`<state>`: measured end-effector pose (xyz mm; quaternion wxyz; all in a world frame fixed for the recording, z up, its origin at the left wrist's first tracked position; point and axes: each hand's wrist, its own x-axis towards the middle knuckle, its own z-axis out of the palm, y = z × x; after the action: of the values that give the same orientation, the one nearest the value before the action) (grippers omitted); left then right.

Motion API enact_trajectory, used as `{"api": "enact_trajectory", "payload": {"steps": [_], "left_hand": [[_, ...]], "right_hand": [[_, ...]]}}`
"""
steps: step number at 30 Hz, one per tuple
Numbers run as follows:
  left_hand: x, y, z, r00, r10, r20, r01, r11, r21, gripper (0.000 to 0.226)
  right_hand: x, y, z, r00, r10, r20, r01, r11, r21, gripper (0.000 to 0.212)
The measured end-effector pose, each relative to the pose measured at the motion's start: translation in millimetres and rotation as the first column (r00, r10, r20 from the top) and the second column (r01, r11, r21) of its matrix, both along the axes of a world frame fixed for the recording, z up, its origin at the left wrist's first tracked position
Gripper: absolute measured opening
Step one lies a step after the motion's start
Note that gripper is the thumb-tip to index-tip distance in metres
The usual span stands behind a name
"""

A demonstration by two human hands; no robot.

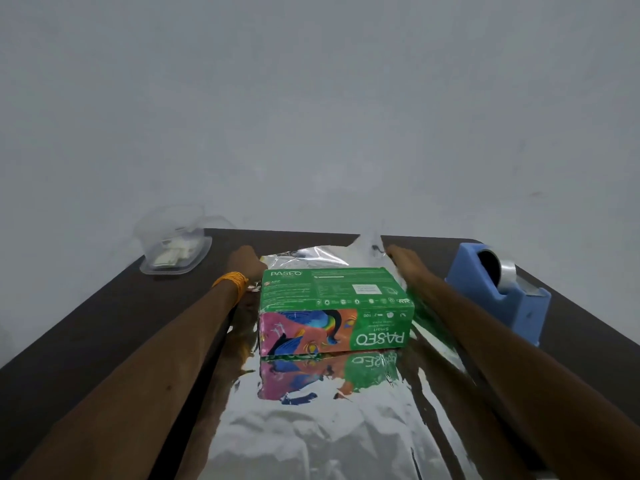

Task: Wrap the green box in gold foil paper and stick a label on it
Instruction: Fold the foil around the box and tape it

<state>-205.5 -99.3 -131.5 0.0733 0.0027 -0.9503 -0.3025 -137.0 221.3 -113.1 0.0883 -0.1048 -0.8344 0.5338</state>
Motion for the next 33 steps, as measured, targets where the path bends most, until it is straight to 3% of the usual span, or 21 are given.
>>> {"api": "enact_trajectory", "payload": {"steps": [2, 4, 6, 9, 13, 15, 17, 18, 20, 21, 23, 25, 28, 31, 33], "left_hand": [[1.6, 3.1, -0.6, 1.000, -0.006, 0.027, 0.004, 0.997, 0.081, 0.016], [1.8, 4.3, -1.3, 1.000, -0.005, 0.011, 0.003, 0.982, 0.188, 0.014], [5.4, 3.5, 0.7, 1.000, 0.013, -0.028, -0.005, 0.963, 0.270, 0.017], [12.9, 2.9, 5.3, 0.999, 0.031, -0.029, -0.018, 0.924, 0.383, 0.022], [24.0, 4.8, 18.1, 1.000, 0.027, -0.007, -0.016, 0.753, 0.658, 0.048], [23.9, 3.7, 23.3, 0.999, 0.023, 0.033, -0.040, 0.683, 0.730, 0.082], [29.2, -0.5, 27.2, 0.998, 0.007, 0.057, -0.047, 0.672, 0.739, 0.091], [28.7, -4.4, 27.5, 0.998, -0.010, 0.065, -0.041, 0.678, 0.734, 0.083], [38.1, -6.5, 32.7, 0.998, -0.028, 0.048, -0.016, 0.683, 0.730, 0.044], [40.2, -6.9, 33.7, 0.999, -0.032, 0.026, 0.002, 0.661, 0.751, 0.038], [48.4, -8.9, 39.6, 0.998, -0.066, -0.007, 0.044, 0.594, 0.804, 0.070], [58.2, -10.7, 43.7, 0.994, -0.091, -0.066, 0.108, 0.595, 0.797, 0.088], [75.4, -15.2, 47.8, 0.984, -0.122, -0.133, 0.180, 0.624, 0.760, 0.090], [96.1, -17.8, 49.5, 0.972, -0.132, -0.193, 0.228, 0.721, 0.655, 0.089], [108.4, -18.3, 48.8, 0.967, -0.143, -0.213, 0.246, 0.751, 0.613, 0.078]], "right_hand": [[1.7, -5.5, 2.1, 0.998, 0.063, 0.010, -0.061, 0.989, -0.134, 0.047], [-0.9, -7.6, 4.3, 0.993, 0.118, 0.015, -0.116, 0.988, -0.103, 0.068], [-0.2, -11.5, 8.6, 0.990, 0.142, 0.005, -0.142, 0.986, 0.086, 0.053], [-2.5, -13.4, 9.4, 0.997, 0.013, -0.078, 0.009, 0.964, 0.266, 0.037], [2.2, -13.6, 11.5, 0.977, -0.108, -0.182, 0.140, 0.974, 0.176, 0.004], [8.2, -11.7, 15.9, 0.981, -0.107, -0.163, 0.123, 0.988, 0.095, 0.006], [11.7, -6.0, 19.6, 0.979, -0.110, -0.169, 0.120, 0.992, 0.046, 0.021], [14.7, -3.9, 22.3, 0.977, -0.112, -0.182, 0.116, 0.993, 0.012, 0.025], [20.7, 0.6, 23.4, 0.975, -0.116, -0.189, 0.114, 0.993, -0.021, 0.024], [25.6, 2.6, 25.2, 0.978, -0.122, -0.172, 0.116, 0.992, -0.042, 0.030], [36.9, 7.0, 26.5, 0.981, -0.098, -0.170, 0.076, 0.989, -0.131, 0.039], [53.6, 8.1, 29.3, 0.980, -0.075, -0.185, 0.044, 0.985, -0.167, 0.016], [75.2, 15.2, 32.8, 0.975, -0.044, -0.217, 0.021, 0.994, -0.107, 0.015], [93.1, 22.6, 29.0, 0.977, -0.041, -0.212, 0.028, 0.998, -0.064, 0.019], [100.3, 26.3, 23.8, 0.980, -0.060, -0.190, 0.045, 0.995, -0.084, 0.020]]}}
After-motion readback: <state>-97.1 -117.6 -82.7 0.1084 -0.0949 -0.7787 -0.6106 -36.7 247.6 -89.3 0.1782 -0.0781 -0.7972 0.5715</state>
